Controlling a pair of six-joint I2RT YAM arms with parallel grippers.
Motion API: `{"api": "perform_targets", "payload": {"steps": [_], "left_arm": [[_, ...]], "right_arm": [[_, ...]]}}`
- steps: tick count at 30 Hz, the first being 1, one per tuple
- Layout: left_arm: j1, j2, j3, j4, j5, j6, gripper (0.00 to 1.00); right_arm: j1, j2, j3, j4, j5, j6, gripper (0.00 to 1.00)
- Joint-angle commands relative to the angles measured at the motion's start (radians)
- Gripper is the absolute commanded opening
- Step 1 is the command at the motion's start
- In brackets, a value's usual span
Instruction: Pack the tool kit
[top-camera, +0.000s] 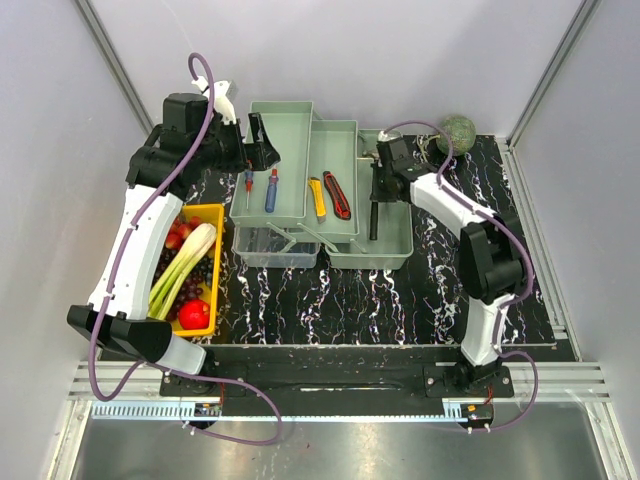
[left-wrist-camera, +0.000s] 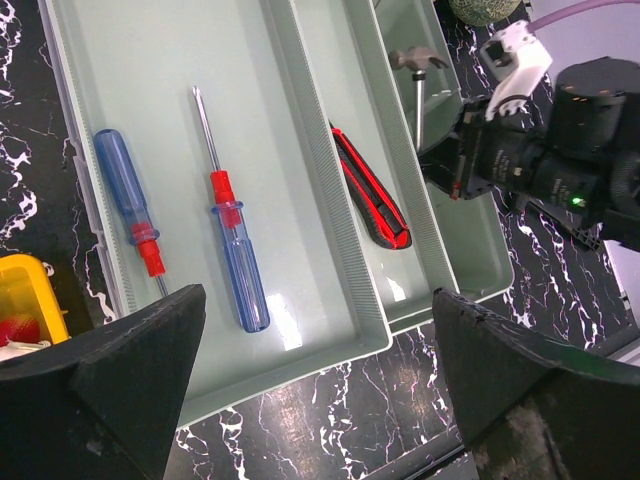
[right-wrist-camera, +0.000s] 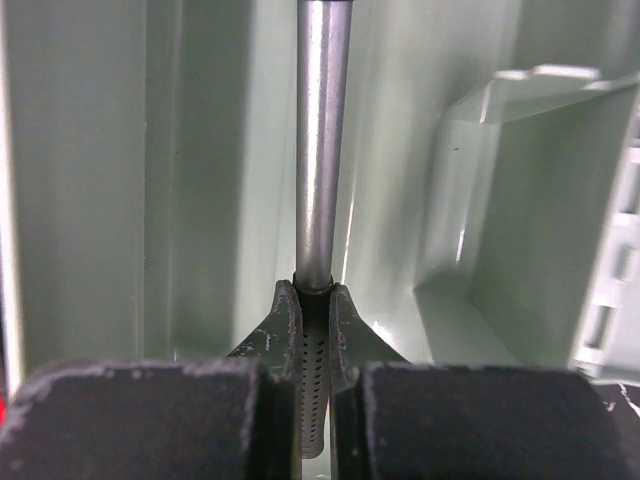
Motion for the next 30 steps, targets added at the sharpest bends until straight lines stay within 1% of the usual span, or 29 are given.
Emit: {"api": "perform_targets", "payload": {"steps": [1,5,16,17,19,21,22,23,25,30], "left_arm": [[0.005,-0.033,0.025,0.044,-0.025,0.004,0.99],[0.005,-0.035,0.014,0.046,-0.025,0.001,0.99],[0.006,-0.03,-0.006,0.044,-0.02,0.001,0.99],[0.006,-0.03,-0.008,0.046,-0.019,0.001,0.99],[0.006,-0.03,-0.009,0.046,-0.02,0.001,0.99],[0.006,-0.032,-0.009,0.044,-0.022,0.001,0.99],[0.006,-0.032,-0.009,0.044,-0.022,0.001,0.99],[0.006,-0.033,-0.008,0.044,-0.02,0.001,0.99],[0.006,-0.032,-0.008,0.046,-0.022,0.001,0.99],[0.006,-0.032,-0.008,0.044,-0.019,0.001,0.99]], "right_arm": [[0.027,0.054,0.072,0.013,0.015,0.028,0.0],[0.027,0.126,0.101,-0.019,0.029,0.06,0.0],[0.027,0.26,0.188,-0.107,0.144,0.033,0.0],[0.027,0.266,0.196,-0.119,0.15,0.036,0.02],[0.027,0.267,0.204,-0.133,0.167,0.05,0.13],[0.027,0.254,0.205,-0.141,0.17,0.063,0.35],[0.027,0.243,0.204,-0.139,0.167,0.069,0.44],[0.027,0.229,0.202,-0.138,0.164,0.073,0.49],[0.027,0.2,0.202,-0.138,0.164,0.082,0.54],[0.027,0.097,0.185,-0.125,0.148,0.085,0.58]]}}
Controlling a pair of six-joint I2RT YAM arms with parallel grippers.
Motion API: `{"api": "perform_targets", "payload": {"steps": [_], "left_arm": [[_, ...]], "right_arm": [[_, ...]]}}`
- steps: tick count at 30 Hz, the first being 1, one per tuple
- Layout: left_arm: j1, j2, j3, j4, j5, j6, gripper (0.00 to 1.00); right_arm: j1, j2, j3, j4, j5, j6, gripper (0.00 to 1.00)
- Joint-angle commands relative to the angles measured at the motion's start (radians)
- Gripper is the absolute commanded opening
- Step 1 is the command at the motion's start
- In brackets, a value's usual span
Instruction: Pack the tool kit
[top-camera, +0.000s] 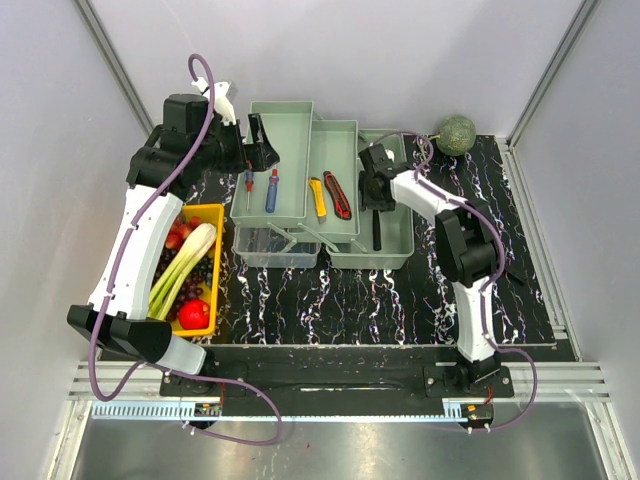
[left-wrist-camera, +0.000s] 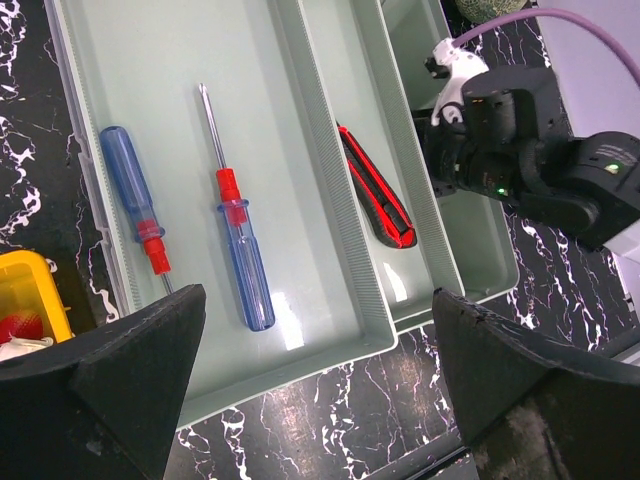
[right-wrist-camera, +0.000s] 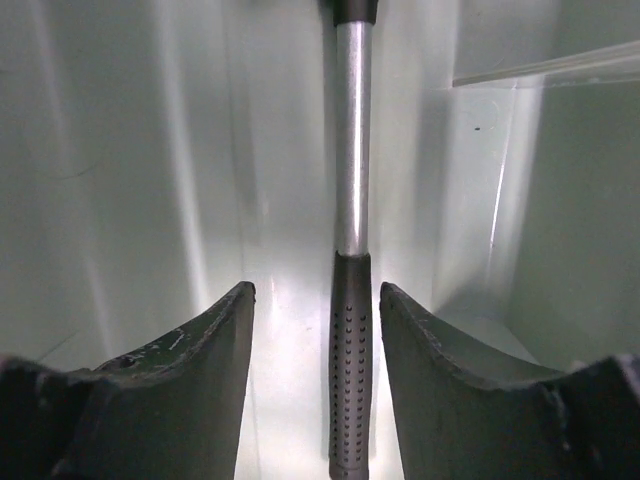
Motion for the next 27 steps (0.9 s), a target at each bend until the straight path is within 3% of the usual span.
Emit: {"api": "perform_targets", "payload": {"steps": [1,5,8,11,18,27], "left_arm": [[0.005,-0.032,0.0,0.043,-0.011,-0.001,0.99],[0.006,-0.035,-0.006,0.046,-0.013,-0.001,0.99],[0.006,-0.036,-0.012,0.045,-0.013,-0.001,0.99],[0.008,-0.035,-0.015,0.045,-0.014,0.001,0.99],[0.008,-0.035,-0.005,0.046,-0.023,0.006,0.99],[0.009,-0.027,0.003,0.045,-0.014,0.001,0.99]], "right_arm": [[-0.01,-0.175,0.014,-0.001,0.045,0.007,0.59],[-0.01,-0.267,-0.015,0.002,0.091,0.012,0.54],[-0.01,-0.347,-0.067,0.038,0.115,-0.001,0.32],[-0.01,-0.425,-0.128,0.066,0.209,-0.005,0.22],[-0.088,-0.591,-0.286,0.083,0.399,0.07,0.28],[-0.468,-0.688,-0.493,-0.06,0.154,0.479,0.43]]}}
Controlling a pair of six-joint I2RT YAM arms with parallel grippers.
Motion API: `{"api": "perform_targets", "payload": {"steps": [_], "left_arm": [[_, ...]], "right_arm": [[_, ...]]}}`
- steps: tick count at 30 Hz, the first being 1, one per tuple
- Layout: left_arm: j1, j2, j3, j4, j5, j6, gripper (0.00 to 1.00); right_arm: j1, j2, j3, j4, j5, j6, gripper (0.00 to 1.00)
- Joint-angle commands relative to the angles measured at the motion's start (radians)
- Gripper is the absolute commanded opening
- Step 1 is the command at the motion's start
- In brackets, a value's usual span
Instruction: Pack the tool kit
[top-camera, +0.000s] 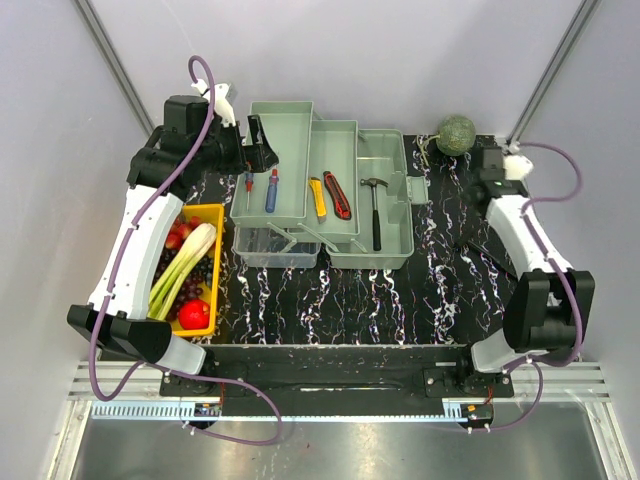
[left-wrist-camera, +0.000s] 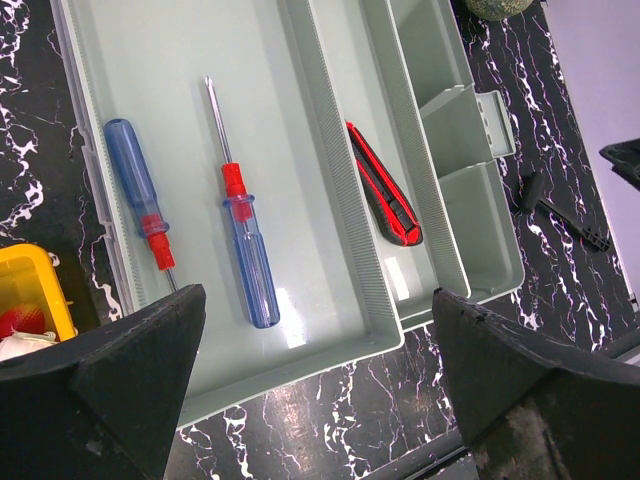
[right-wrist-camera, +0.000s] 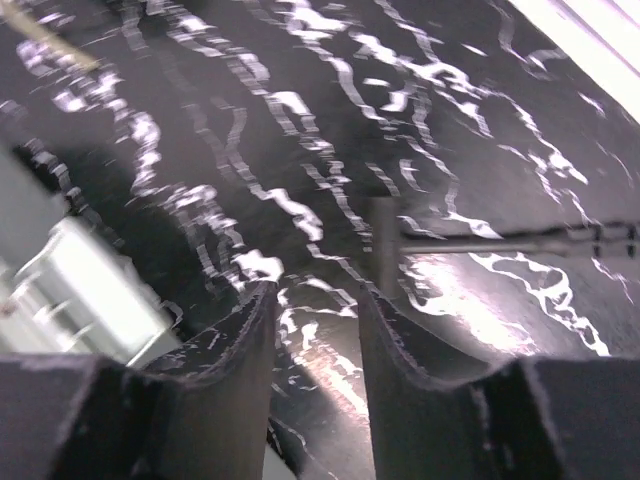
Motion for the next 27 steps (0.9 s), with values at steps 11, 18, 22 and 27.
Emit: {"api": "perform_targets", "payload": {"steps": [11,18,22,27], "left_arm": [[0.005,-0.024,0.014,0.046,-0.015,0.001,0.99],[0.005,-0.039,-0.003,0.046,-0.016,0.004,0.99],[0.008,-0.053,-0.015,0.046,-0.038,0.009,0.99],[0.013,-0.051,-0.014,0.046,-0.039,0.012,0.99]], "right_arm": [[-0.368,0.061,-0.213,-0.075,-0.369,0.468,0.73],[-0.454,0.139,-0.24,-0.043,-0.412,0.578,0.75],[-0.478,0.182,-0.244,-0.018,-0.397,0.669,0.72],[-0.481,0.254,-0.217,-0.003,-0.413,0.761,0.69]]}}
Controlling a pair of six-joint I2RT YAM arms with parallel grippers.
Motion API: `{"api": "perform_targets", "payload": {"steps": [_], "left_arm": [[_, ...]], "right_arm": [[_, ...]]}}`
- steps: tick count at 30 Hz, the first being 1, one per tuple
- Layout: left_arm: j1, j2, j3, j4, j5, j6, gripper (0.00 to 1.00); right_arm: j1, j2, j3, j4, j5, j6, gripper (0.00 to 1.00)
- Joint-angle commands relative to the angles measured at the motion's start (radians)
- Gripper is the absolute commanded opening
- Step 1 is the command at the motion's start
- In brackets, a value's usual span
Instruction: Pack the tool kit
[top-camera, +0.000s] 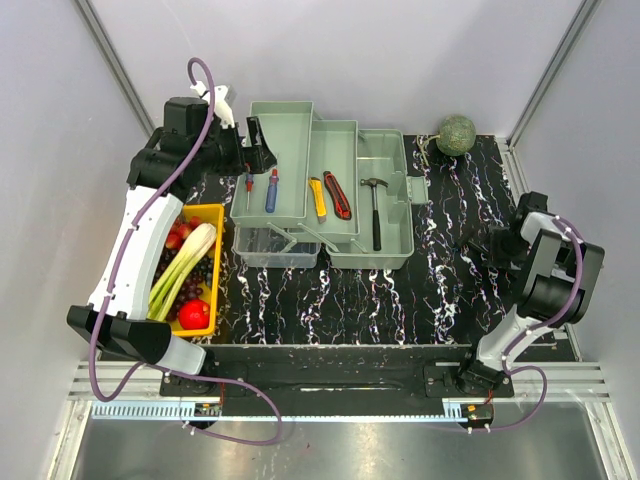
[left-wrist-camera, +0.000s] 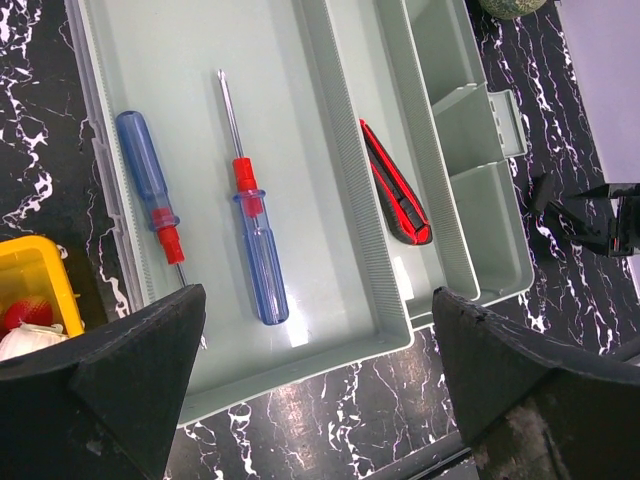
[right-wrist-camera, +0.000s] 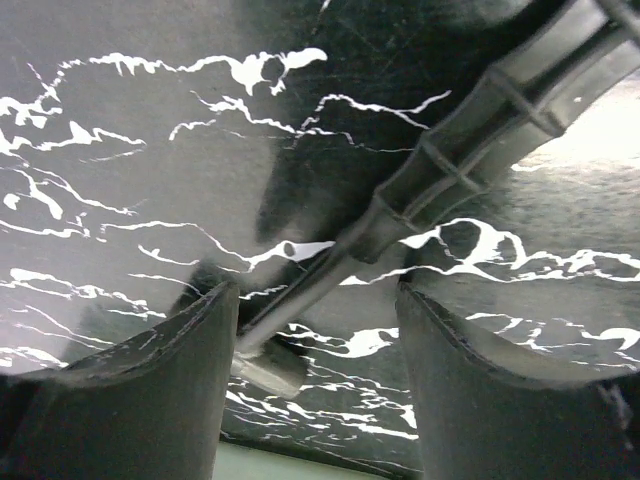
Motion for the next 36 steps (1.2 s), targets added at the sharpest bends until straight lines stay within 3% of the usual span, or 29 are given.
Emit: {"api": "perform_targets", "payload": {"steps": [1,7,11,12,15,22,30,36], "left_arm": [[0.008,-0.046,0.002,0.044,-0.025,0.011,0.99],[0.015,-0.051,0.006,0.045,-0.033,0.012,0.99],[0.018,-0.049,0.012,0.044,-0.037,0.011,0.99],[0.018,-0.049,0.013,0.045,-0.036,0.011,0.99],[0.018,-0.048,0.015,0.045,-0.036,0.009,0.99],[0.021,-0.048,0.013,0.044,-0.036,0.011,0.99],[0.019,-0.028,0.012,0.044,-0.001,-0.001,0.99],[0.019,-0.019,0.018,0.045,0.015,-0.007,0.99]], "right_arm": [[0.001,0.063,0.031,0.022,-0.017,0.128,0.68],[0.001,0.102,0.061,-0.06,0.053,0.187,0.49],[0.001,0.1,0.062,-0.07,0.069,0.191,0.45],[0.001,0.102,0.064,-0.07,0.067,0.191,0.39],[0.001,0.108,0.067,-0.066,0.052,0.182,0.02],[0.003,0.027,0.048,0.012,0.038,0.037,0.0],[0.019,-0.246,0.045,0.075,0.112,-0.138,0.0],[0.087,-0.397,0.113,0.163,0.066,-0.275,0.0]]}}
